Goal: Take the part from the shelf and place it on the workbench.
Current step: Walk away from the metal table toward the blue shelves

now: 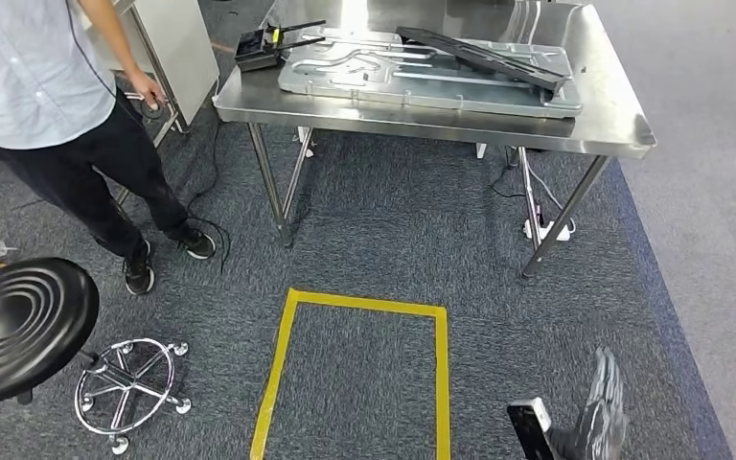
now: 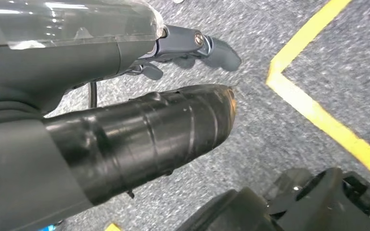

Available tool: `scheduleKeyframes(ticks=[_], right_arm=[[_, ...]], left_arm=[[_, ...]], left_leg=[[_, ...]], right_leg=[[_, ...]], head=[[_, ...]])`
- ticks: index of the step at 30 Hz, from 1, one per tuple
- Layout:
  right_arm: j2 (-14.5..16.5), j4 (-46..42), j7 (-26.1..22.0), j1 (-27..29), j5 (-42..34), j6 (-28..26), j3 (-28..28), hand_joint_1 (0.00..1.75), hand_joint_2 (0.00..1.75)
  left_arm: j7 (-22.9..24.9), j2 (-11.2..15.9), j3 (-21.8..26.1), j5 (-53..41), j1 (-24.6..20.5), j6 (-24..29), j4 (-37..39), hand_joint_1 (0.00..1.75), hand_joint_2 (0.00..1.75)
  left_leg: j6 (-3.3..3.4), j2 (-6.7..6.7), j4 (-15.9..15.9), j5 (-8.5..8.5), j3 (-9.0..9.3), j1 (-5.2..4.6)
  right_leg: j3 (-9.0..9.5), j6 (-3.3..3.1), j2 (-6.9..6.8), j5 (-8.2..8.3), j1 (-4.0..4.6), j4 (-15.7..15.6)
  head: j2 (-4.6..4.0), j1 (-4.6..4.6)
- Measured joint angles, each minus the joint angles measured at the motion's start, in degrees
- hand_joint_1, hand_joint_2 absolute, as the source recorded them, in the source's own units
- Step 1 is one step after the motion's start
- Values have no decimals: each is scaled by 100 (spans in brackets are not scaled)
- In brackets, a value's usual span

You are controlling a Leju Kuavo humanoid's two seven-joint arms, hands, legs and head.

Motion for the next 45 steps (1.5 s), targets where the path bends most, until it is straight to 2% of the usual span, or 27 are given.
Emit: scheduleKeyframes(ticks=[3,4,5,6,8,10,12,14,15,18,19,20,21,22,24,26,29,30,32,34,35,36,38,40,42,44,45], right_arm=[[-160,1295,289,-186,405,27,-864,0,175],[-201,1693,507,-232,497,67,-1069,0,175],[-237,2097,770,-262,586,130,-1257,0,175],[-258,2441,1018,-272,652,220,-1412,0,175],[-265,2987,1448,-280,723,504,-1652,0,175],[-245,3385,1789,-301,730,865,-1803,0,87],[-205,3703,2132,-331,674,1198,-1932,0,0],[-143,3928,2380,-362,505,1499,-2108,0,0],[-109,4011,2406,-374,406,1649,-2215,0,0],[-61,4167,2123,-385,254,1971,-2493,0,0],[-57,4198,2009,-387,238,2022,-2556,0,0],[-55,4222,1925,-391,229,2047,-2606,0,0],[-55,4241,1878,-396,223,2061,-2649,0,0],[-55,4258,1843,-403,216,2072,-2687,0,0],[-54,4288,1746,-417,198,2137,-2741,0,0],[-54,4311,1600,-434,180,2238,-2779,0,0],[-57,4338,1491,-467,187,2309,-2822,0,0],[-60,4345,1489,-473,199,2318,-2828,0,0],[-65,4361,1518,-474,228,2336,-2833,0,0],[-65,4386,1580,-474,264,2355,-2834,0,0],[-65,4400,1617,-471,286,2359,-2834,0,0],[-65,4412,1658,-468,308,2361,-2834,0,0],[-65,4425,1720,-465,356,2356,-2834,0,0],[-65,4429,1746,-477,389,2355,-2834,0,0],[-65,4436,1758,-483,403,2359,-2834,0,0],[-64,4446,1766,-475,414,2361,-2834,0,0],[-65,4450,1768,-475,421,2363,-2834,0,0]], left_arm=[[26,-3,2,-4,14,-2,0,0,0],[37,-3,2,-5,22,-3,0,0,0],[46,-3,2,-7,28,-4,0,0,0],[53,-3,3,-7,30,-4,0,0,0],[58,-4,5,-7,27,-4,0,0,0],[56,-4,13,-7,19,-4,0,0,0],[44,-5,30,-7,10,-2,0,0,0],[27,-3,49,-7,10,8,0,0,0],[21,-2,61,-7,13,13,0,0,0],[3,1,105,-7,22,19,0,0,0],[-4,1,118,-7,24,19,0,0,0],[-10,1,127,-7,27,19,0,0,0],[-14,1,132,-7,29,19,0,0,0],[-18,2,134,-7,31,18,0,0,0],[-25,7,137,-7,21,18,0,0,0],[-48,13,142,-7,12,17,0,0,0],[-75,13,151,-7,14,17,0,0,0],[-80,12,154,-7,15,18,0,0,0],[-85,10,158,-5,17,24,0,0,0],[-81,10,167,-5,23,32,0,0,0],[-77,10,172,-5,30,37,0,0,0],[-69,10,176,-5,37,43,0,0,0],[-54,7,180,-4,42,58,0,0,0],[-42,5,187,-3,41,70,0,0,0],[-36,5,202,-3,32,79,0,0,0],[-35,5,218,-2,16,83,0,0,0],[-36,5,227,-2,12,85,0,0,0]], left_leg=[[74,-12,-16,152,-165,-9],[74,-9,3,180,-225,-17],[69,-4,29,200,-282,-21],[61,-2,62,212,-332,-22],[38,4,148,224,-418,-22],[-11,15,214,238,-470,-35],[-81,20,240,272,-499,-48],[-148,11,282,248,-549,-46],[-182,5,391,136,-606,-40],[-259,-3,1341,-540,-965,-14],[-272,-3,1674,-698,-1062,-10],[-276,-3,1855,-753,-1081,-9],[-269,-3,1813,-697,-984,-9],[-249,-3,1535,-560,-765,-11],[-179,-5,638,-302,-160,-29],[-124,-3,119,-197,138,-63],[-62,18,27,-131,92,-63],[-26,33,-1,-89,81,-46],[35,74,-43,-12,48,-20],[55,119,-19,18,-13,-26],[54,154,4,23,-42,-28],[49,192,29,21,-63,-29],[22,271,81,1,-81,-27],[-36,346,134,-39,-90,-50],[-89,419,165,-66,-94,-77],[-147,455,182,-92,-86,-72],[-187,387,242,-153,-105,-62]], right_leg=[[-364,74,21,-725,-20,980],[-448,90,21,-864,-24,1285],[-428,97,20,-880,-26,1399],[-283,97,20,-791,-28,1271],[267,75,15,-530,-35,460],[610,10,26,-370,-11,-100],[607,-76,42,-333,21,-154],[564,-172,35,-301,-2,-210],[533,-224,29,-263,-14,-222],[387,-307,16,-150,-16,-228],[329,-308,14,-116,-10,-217],[277,-306,13,-85,-4,-203],[231,-303,13,-57,3,-189],[193,-297,14,-33,11,-176],[148,-269,17,10,31,-156],[130,-214,15,55,38,-149],[106,-111,23,109,36,-141],[68,-81,28,46,36,-71],[-141,-31,34,-304,19,413],[-446,15,31,-707,-1,1166],[-524,32,29,-782,-10,1400],[-500,41,23,-745,-17,1429],[-140,36,-56,-420,-26,839],[238,-27,-239,-192,4,122],[322,-105,-291,-172,35,-107],[300,-171,-183,-143,25,-124],[294,-204,-137,-129,13,-137]], head=[[0,10],[0,9],[0,9],[0,9],[0,9],[0,7],[0,5],[0,5],[0,2],[0,-6],[0,-7],[0,-6],[0,-7],[0,-7],[0,-6],[0,-5],[0,-5],[0,-2],[0,3],[0,4],[0,4],[0,4],[0,5],[0,3],[0,-1],[0,-2],[0,-2]])
